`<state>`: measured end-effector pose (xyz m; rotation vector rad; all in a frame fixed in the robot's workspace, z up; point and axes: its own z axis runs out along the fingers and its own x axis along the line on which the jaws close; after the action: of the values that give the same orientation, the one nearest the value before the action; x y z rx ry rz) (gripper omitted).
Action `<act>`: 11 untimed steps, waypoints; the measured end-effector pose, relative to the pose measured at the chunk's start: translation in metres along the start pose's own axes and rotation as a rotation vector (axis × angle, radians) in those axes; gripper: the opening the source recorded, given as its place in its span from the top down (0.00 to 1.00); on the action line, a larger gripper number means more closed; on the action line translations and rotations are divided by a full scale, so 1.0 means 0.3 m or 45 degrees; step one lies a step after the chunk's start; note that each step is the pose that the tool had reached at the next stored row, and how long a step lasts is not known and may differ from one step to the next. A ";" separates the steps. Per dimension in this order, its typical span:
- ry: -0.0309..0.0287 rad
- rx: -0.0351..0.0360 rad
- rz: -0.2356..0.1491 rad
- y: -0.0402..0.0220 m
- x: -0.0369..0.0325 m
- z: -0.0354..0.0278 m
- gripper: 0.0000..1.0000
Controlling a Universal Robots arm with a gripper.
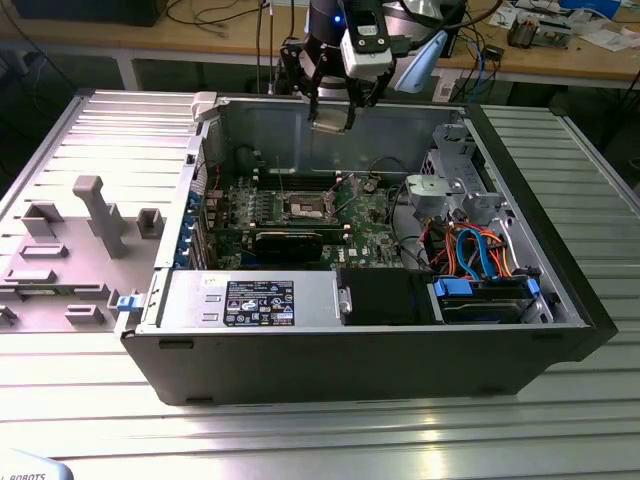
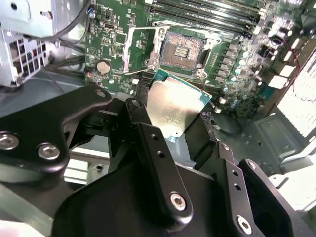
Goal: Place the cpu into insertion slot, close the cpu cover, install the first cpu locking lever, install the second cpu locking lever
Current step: 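Place the cpu into insertion slot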
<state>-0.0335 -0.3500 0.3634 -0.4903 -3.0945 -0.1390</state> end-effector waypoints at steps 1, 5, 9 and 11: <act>-0.0016 -0.0005 0.019 0.000 0.000 0.000 0.46; -0.0041 -0.0011 0.047 0.000 0.000 0.000 0.46; -0.0041 -0.0011 0.047 0.000 0.000 0.000 0.46; -0.0041 -0.0010 0.047 0.000 0.000 0.000 0.46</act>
<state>-0.0336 -0.3501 0.3633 -0.5480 -3.0865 -0.1393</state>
